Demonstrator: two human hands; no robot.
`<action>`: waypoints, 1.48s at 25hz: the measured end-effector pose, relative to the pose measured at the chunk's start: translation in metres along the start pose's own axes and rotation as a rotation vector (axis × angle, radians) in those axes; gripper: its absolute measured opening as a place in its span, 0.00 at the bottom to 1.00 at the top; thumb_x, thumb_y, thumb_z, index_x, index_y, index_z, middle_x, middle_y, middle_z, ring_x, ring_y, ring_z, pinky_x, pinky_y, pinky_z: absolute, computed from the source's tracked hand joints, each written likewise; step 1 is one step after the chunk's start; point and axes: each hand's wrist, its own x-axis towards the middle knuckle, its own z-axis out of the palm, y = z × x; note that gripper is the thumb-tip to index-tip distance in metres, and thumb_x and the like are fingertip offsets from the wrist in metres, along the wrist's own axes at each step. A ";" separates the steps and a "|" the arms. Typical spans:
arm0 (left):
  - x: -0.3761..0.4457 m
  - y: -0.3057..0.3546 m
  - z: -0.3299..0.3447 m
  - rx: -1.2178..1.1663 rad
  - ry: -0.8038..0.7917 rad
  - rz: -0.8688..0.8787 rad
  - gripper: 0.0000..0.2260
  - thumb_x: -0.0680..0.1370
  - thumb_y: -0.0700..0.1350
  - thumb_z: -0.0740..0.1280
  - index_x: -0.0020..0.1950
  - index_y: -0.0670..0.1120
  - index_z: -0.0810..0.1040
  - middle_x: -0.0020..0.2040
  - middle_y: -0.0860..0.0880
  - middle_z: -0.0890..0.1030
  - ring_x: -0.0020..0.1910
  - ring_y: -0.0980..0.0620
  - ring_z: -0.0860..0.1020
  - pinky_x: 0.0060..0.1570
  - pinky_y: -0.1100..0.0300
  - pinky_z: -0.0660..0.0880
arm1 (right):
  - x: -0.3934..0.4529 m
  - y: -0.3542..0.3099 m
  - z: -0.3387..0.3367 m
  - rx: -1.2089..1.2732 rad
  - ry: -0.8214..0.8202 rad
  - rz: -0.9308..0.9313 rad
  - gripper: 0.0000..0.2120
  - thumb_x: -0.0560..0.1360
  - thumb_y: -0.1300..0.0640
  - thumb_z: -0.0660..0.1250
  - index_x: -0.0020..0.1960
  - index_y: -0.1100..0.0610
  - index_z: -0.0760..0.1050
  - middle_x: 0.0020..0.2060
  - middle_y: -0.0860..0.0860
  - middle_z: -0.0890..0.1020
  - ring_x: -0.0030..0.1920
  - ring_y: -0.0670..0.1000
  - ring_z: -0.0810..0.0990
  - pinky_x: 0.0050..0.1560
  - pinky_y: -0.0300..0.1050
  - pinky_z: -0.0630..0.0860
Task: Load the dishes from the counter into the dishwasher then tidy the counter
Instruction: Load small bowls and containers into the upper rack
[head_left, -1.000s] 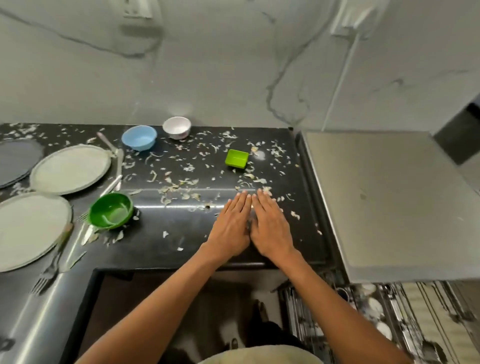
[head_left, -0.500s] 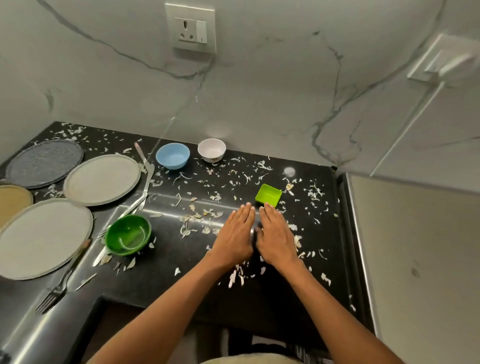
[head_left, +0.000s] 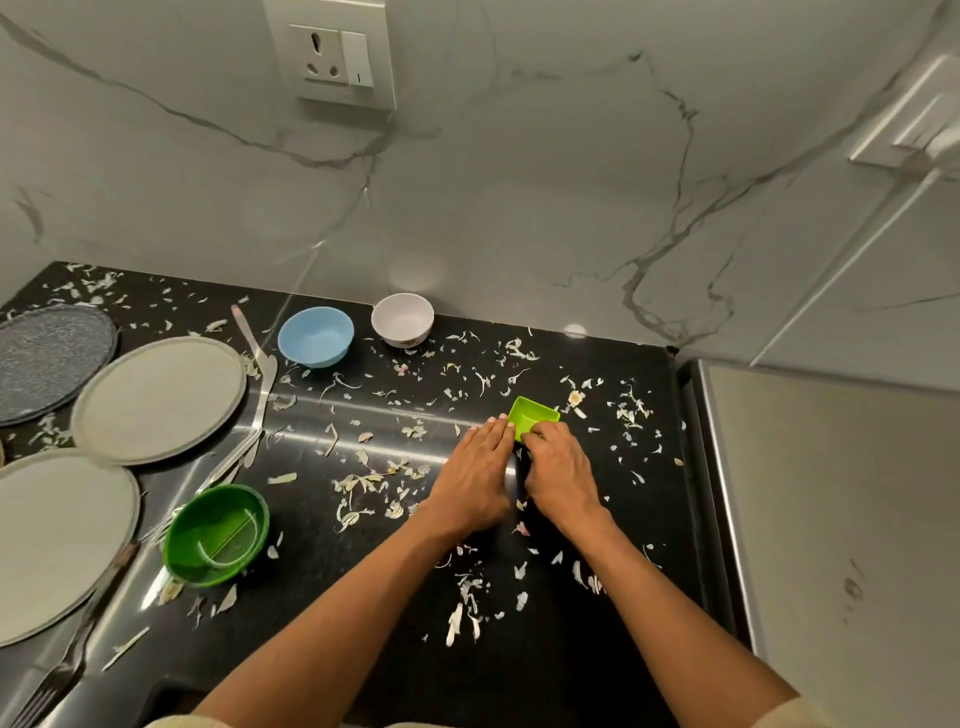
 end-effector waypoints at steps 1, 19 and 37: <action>0.001 -0.002 -0.001 0.007 -0.003 0.011 0.35 0.77 0.46 0.62 0.81 0.40 0.51 0.81 0.42 0.52 0.80 0.48 0.49 0.78 0.56 0.41 | 0.002 0.001 0.001 -0.001 0.013 0.000 0.10 0.70 0.69 0.70 0.49 0.59 0.82 0.46 0.52 0.79 0.50 0.55 0.76 0.48 0.51 0.79; -0.019 0.004 -0.010 -0.243 0.135 0.152 0.42 0.74 0.43 0.73 0.81 0.41 0.52 0.78 0.43 0.63 0.74 0.46 0.65 0.72 0.55 0.65 | -0.035 -0.009 -0.040 1.060 0.074 0.510 0.11 0.78 0.67 0.69 0.49 0.53 0.85 0.43 0.48 0.87 0.46 0.46 0.85 0.48 0.40 0.80; -0.070 0.067 0.025 -0.154 -0.057 0.546 0.35 0.65 0.38 0.75 0.72 0.43 0.73 0.69 0.45 0.76 0.68 0.43 0.74 0.63 0.48 0.75 | -0.186 0.008 -0.053 0.838 0.263 0.789 0.08 0.79 0.62 0.68 0.56 0.54 0.83 0.50 0.47 0.84 0.50 0.43 0.83 0.51 0.38 0.80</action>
